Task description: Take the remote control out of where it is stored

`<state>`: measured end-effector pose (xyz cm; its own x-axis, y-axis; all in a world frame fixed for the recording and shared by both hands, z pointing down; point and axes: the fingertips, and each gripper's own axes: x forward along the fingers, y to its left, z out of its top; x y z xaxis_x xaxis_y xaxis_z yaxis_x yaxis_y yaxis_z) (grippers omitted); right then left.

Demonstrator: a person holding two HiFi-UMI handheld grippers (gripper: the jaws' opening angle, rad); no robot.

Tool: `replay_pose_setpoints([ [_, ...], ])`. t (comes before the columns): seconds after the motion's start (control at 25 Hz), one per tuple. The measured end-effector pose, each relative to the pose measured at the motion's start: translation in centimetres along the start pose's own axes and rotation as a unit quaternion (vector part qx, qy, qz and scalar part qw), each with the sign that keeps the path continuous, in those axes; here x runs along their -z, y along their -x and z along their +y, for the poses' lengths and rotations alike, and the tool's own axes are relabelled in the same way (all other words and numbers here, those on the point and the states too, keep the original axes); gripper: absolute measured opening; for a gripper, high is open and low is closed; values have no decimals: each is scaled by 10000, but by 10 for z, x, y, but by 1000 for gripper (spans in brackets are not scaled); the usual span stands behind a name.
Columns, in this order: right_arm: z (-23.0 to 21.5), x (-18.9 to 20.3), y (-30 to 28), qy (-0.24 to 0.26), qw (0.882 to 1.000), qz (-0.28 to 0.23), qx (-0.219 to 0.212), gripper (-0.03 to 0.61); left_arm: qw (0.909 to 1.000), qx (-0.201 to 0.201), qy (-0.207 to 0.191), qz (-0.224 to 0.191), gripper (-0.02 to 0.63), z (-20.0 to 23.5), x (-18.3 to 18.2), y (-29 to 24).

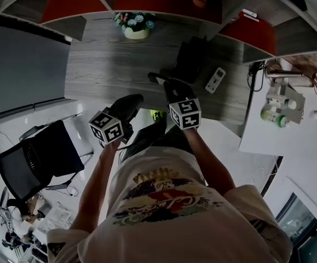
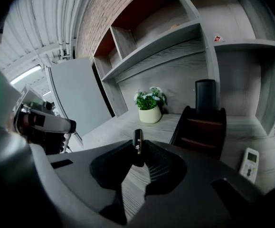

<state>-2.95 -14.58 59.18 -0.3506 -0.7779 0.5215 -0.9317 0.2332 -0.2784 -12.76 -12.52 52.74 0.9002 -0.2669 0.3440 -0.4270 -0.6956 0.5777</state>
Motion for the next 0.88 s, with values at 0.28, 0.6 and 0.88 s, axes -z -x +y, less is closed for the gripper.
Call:
replay_pose_setpoints([
  [0.28, -6, 24, -15, -698, 9968, -286, 268, 66, 9999, -162, -4, 58, 5, 14, 0, 15],
  [0.6, -11, 31, -39, -581, 9980, -115, 239, 67, 9998, -124, 84, 146, 5, 17, 10, 10],
  [0.88, -12, 37, -64, -418, 9989, 31, 211, 69, 9995, -245, 133, 129, 5, 30, 10, 20],
])
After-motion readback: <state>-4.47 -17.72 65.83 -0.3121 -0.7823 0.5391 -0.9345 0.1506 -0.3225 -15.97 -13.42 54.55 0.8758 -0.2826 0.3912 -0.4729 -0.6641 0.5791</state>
